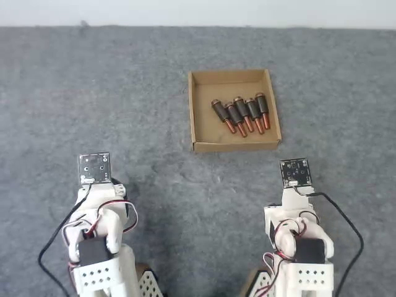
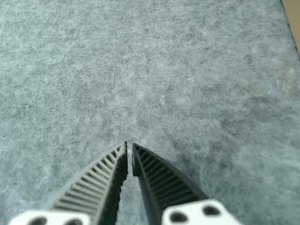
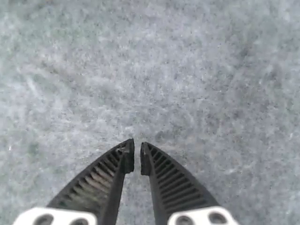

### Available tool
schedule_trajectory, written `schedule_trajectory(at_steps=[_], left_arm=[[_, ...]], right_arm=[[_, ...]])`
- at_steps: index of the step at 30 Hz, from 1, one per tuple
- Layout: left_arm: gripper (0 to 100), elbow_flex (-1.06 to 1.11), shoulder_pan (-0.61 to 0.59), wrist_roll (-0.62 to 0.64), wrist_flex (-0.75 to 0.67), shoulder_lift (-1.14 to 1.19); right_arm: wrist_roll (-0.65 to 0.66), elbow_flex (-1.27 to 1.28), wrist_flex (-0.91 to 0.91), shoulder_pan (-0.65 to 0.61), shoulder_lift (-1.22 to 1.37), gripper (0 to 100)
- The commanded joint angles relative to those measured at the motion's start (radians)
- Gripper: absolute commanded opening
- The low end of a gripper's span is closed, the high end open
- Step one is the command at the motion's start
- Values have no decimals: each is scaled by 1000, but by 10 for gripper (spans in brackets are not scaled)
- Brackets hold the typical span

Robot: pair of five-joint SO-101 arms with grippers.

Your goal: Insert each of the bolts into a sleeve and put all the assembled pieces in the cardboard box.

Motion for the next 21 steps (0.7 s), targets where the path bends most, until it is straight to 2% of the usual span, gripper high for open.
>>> schedule_trajectory(at_steps=[1, 15, 21], left_arm=[[19, -12, 2, -9, 0, -5], [21, -12, 0, -5, -15, -8], [21, -12, 0, -8, 144, -14]], right_arm=[[8, 20, 7, 8, -31, 9], [8, 20, 7, 7, -31, 9], [8, 20, 7, 7, -31, 9]])
